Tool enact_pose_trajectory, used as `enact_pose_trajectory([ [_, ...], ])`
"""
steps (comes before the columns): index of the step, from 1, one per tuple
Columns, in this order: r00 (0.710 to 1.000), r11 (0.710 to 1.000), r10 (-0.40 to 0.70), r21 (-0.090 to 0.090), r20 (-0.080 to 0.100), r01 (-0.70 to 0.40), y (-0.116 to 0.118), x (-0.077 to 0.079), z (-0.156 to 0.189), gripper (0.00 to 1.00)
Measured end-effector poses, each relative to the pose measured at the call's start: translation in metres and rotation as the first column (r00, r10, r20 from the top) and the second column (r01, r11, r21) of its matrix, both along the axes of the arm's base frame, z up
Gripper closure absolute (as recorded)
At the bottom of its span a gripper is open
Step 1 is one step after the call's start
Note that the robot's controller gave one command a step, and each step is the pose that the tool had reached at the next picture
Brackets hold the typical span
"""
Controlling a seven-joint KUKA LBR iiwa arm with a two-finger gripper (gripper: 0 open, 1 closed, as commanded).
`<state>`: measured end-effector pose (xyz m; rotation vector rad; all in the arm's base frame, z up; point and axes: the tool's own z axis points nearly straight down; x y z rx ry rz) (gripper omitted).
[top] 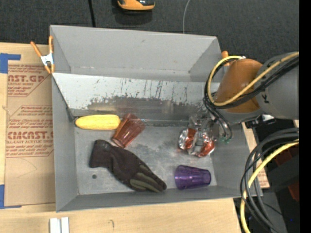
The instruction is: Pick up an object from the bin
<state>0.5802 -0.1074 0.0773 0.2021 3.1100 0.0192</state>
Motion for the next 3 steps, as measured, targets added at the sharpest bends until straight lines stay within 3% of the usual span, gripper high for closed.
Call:
enact_pose_trajectory([
  [3,1.0,1.0,0.002,-0.002,-0.011,-0.002,0.0019,0.0,0.0083,1.0],
])
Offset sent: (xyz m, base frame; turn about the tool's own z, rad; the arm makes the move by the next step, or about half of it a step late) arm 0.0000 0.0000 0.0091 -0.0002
